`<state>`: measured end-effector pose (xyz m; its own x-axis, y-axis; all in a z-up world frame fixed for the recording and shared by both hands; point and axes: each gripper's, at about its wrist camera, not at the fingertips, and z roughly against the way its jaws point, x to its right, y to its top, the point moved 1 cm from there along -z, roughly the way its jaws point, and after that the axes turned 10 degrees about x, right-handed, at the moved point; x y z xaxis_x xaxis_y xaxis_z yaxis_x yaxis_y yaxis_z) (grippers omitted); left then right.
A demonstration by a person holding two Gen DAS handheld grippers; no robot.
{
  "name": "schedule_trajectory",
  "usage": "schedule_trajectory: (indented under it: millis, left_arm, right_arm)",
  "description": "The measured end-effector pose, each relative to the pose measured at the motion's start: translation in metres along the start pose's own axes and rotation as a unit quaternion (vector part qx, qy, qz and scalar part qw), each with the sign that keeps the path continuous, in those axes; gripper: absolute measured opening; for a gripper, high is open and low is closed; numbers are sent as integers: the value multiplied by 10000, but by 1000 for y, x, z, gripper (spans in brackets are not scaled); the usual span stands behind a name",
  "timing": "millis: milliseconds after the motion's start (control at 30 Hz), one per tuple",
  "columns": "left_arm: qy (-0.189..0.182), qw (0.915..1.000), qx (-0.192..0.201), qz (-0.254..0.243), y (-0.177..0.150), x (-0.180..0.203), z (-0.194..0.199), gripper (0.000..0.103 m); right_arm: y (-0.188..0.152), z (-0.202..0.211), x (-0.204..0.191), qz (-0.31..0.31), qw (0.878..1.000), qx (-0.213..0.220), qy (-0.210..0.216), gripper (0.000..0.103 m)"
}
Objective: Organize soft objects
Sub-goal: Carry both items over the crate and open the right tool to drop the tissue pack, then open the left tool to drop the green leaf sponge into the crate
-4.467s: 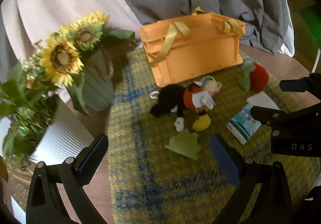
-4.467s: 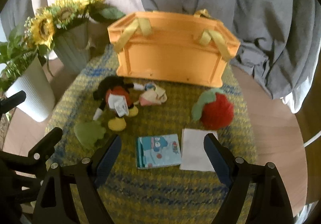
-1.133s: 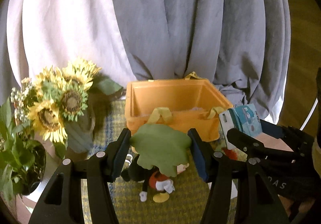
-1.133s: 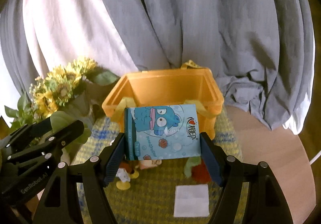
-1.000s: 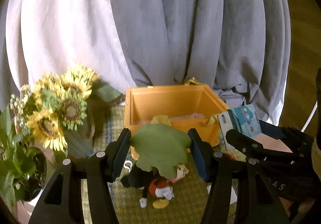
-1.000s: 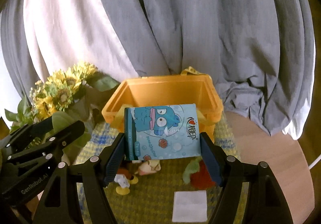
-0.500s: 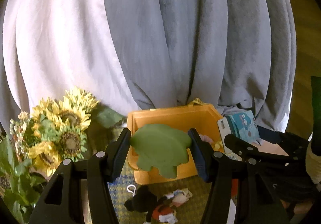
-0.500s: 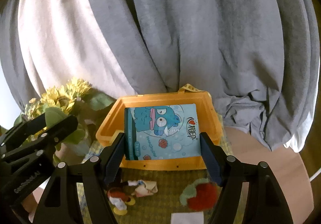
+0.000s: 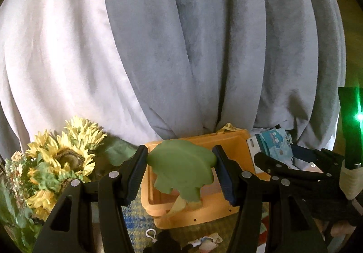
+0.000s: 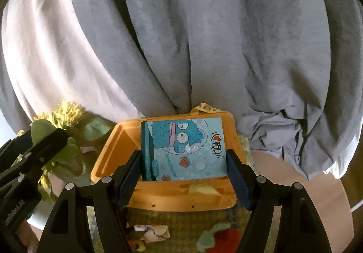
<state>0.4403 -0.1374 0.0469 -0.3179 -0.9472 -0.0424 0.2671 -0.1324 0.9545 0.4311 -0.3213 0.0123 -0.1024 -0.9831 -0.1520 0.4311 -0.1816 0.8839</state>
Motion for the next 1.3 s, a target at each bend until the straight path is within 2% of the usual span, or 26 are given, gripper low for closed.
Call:
schedule_trajectory:
  millis: [400, 767, 1033, 1300]
  left_arm:
    - [17, 9987, -514, 69, -7, -4, -52, 58]
    - [3, 9951, -983, 116, -30, -5, -94, 58]
    - [116, 9940, -1079, 137, -43, -6, -105, 78]
    - [443, 9939, -1002, 89, -46, -11, -88, 94]
  right_arm:
    - [4, -39, 1, 172, 9994, -295, -105, 73]
    - [-6, -80, 7, 204, 9962, -843, -68, 73]
    - [-20, -101, 13, 150, 9929, -1169, -129, 74]
    - [-21, -93, 14, 210, 9931, -1105, -342, 78]
